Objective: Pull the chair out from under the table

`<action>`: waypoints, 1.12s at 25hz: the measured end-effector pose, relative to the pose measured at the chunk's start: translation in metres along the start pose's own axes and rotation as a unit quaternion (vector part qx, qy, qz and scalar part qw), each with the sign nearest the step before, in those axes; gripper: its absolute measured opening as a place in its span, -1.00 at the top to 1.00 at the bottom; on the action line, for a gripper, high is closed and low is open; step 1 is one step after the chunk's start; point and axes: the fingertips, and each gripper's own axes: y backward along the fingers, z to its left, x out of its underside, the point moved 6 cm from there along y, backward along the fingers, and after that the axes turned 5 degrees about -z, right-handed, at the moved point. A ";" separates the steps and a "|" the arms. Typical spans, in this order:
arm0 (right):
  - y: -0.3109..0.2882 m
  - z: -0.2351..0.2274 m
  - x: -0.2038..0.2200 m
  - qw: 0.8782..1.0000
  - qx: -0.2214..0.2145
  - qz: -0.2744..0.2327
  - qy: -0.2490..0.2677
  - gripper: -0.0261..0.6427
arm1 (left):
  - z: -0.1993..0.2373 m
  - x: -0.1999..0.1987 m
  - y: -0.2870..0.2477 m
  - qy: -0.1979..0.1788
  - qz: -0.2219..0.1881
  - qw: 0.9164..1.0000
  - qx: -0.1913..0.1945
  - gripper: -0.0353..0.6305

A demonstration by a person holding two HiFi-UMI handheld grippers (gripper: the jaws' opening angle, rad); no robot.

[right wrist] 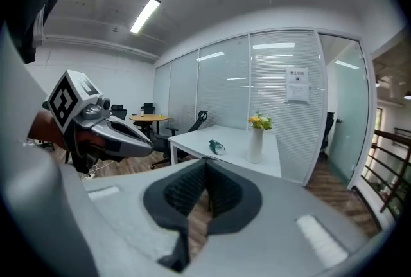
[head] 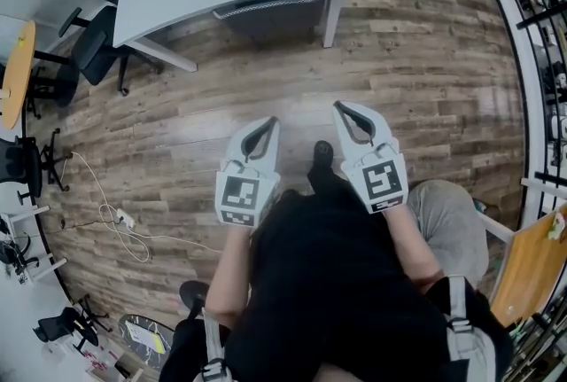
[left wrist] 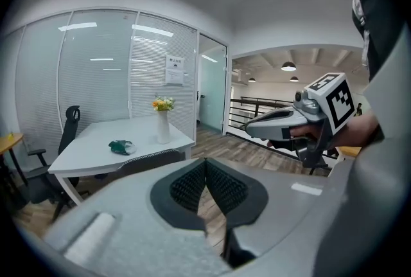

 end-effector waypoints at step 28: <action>-0.132 -0.028 -0.040 0.999 -0.021 -0.018 0.030 0.91 | 0.119 -0.008 -0.079 0.007 -0.017 1.000 0.010 0.86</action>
